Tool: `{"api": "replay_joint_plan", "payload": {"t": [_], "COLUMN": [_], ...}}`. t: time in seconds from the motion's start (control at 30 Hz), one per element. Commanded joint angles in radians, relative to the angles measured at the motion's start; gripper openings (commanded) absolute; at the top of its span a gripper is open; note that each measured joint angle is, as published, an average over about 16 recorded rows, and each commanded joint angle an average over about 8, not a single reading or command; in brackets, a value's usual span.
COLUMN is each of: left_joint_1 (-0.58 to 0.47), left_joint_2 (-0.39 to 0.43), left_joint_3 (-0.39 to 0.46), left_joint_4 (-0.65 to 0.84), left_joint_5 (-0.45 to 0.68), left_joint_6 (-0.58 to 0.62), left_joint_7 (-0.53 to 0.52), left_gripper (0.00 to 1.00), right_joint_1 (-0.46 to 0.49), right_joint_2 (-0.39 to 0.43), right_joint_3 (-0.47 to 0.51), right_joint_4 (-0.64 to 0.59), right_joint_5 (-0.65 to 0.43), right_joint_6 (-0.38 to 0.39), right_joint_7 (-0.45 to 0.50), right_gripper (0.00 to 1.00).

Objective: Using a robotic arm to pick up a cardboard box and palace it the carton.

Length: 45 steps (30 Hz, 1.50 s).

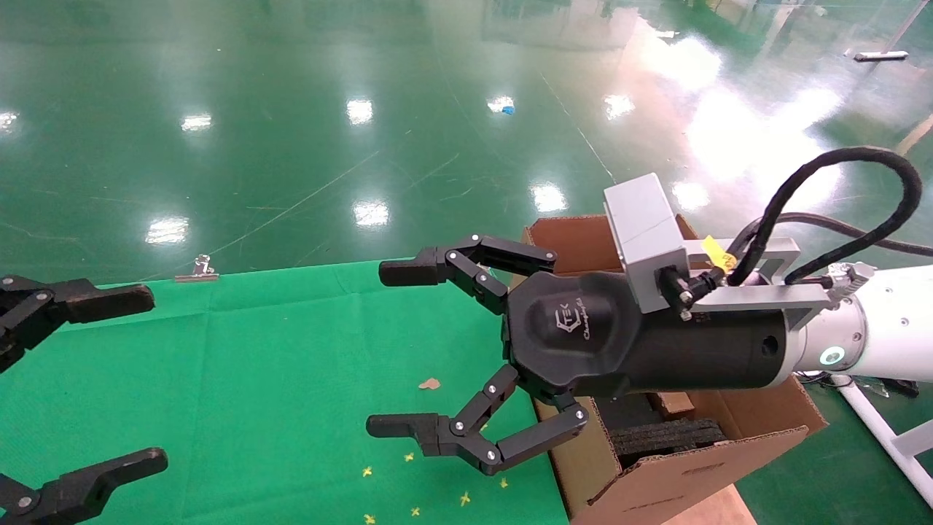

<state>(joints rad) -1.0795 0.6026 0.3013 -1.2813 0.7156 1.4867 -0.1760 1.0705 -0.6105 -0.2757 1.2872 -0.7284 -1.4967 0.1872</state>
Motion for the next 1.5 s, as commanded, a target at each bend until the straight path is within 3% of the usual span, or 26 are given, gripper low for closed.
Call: {"api": "replay_joint_plan", "payload": {"t": [0.03, 1.5], "left_joint_1": [0.000, 0.000], "left_joint_2": [0.000, 0.000], "left_joint_3": [0.000, 0.000], "left_joint_4": [0.000, 0.000], "left_joint_5": [0.000, 0.000], "left_joint_6": [0.000, 0.000], "left_joint_7": [0.000, 0.000], "left_gripper": [1.00, 1.00], "right_joint_1": [0.002, 0.008], "right_joint_2": [0.000, -0.001], "right_joint_3": [-0.002, -0.009], "right_joint_4": [-0.002, -0.008], "right_joint_5": [-0.001, -0.004], "right_joint_6": [0.001, 0.003], "right_joint_7": [0.000, 0.002], "right_gripper": [1.00, 1.00]}}
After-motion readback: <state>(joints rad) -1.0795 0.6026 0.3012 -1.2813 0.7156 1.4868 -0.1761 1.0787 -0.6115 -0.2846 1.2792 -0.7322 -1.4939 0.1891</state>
